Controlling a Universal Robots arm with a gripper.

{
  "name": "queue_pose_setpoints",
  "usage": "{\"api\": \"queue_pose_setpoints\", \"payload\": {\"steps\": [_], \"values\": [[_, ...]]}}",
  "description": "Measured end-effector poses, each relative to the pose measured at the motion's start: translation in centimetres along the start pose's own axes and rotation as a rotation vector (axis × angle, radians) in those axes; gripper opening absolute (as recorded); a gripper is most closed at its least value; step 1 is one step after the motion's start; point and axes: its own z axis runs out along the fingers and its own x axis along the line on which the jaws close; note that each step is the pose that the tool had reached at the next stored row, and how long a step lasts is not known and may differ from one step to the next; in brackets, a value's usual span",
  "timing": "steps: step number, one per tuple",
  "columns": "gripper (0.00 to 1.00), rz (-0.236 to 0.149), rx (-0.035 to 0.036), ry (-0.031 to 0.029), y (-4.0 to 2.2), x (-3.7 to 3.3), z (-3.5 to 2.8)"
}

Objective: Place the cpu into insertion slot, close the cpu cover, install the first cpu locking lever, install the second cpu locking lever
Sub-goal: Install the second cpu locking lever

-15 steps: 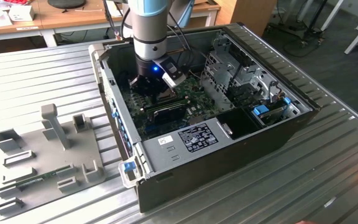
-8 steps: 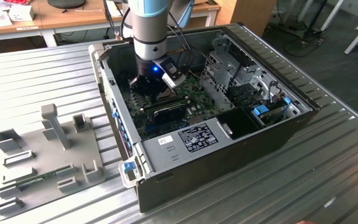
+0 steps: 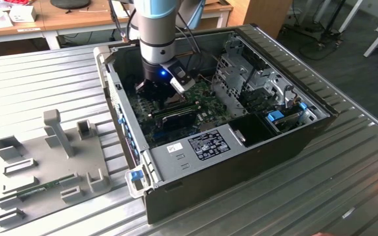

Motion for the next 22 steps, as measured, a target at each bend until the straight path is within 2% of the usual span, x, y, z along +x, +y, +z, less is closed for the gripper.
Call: {"api": "queue_pose_setpoints", "payload": {"steps": [12,22], "values": [[0.11,0.0,-0.0006,-0.0008,-0.07,0.45,0.07],[0.11,0.0,-0.0006,-0.0007,-0.12,0.54,0.36]]}}
